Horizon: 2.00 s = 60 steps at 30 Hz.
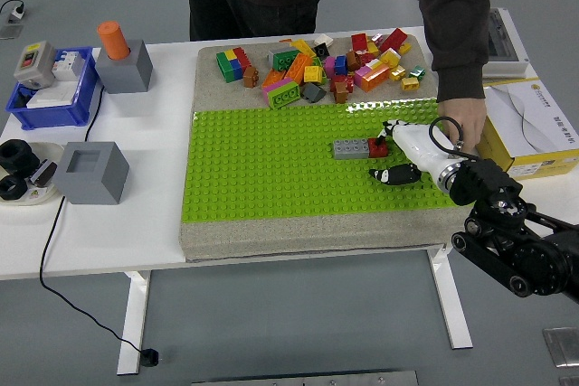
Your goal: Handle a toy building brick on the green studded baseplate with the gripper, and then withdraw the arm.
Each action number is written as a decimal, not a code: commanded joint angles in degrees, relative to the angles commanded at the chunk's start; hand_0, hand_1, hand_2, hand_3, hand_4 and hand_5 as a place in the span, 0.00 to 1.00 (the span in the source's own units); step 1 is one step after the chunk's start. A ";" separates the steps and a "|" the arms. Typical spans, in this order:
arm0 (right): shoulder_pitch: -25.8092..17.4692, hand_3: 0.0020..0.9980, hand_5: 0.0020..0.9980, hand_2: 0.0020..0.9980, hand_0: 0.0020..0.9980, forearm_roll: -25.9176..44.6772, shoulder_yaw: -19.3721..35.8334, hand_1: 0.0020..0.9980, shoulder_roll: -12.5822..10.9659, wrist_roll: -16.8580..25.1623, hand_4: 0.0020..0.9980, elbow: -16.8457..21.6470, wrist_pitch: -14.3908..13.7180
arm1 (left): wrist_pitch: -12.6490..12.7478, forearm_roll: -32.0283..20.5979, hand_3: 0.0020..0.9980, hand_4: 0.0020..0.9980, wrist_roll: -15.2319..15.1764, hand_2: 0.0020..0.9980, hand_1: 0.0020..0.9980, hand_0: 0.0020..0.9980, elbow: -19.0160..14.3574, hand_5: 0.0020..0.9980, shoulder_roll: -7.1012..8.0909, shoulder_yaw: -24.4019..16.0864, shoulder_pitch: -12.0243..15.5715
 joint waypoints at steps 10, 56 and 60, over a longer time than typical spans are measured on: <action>0.04 0.66 0.42 0.94 0.70 0.17 -0.37 0.85 0.62 0.49 0.79 -1.43 -0.54 | 0.04 0.21 0.54 1.00 -0.11 0.69 0.75 0.77 0.00 0.79 -0.05 -0.15 0.15; -2.37 0.71 0.09 0.87 0.69 -9.09 8.17 0.79 -15.22 -5.98 0.60 14.72 6.96 | 0.05 0.85 0.56 1.00 -0.11 0.69 0.75 0.77 0.00 0.79 -0.45 -0.50 0.14; -5.10 0.71 0.06 0.86 0.68 -5.35 10.06 0.78 -14.16 -4.40 0.60 13.75 5.25 | -0.04 1.17 0.57 1.00 -0.09 0.69 0.75 0.77 0.00 0.79 -0.49 -0.65 0.12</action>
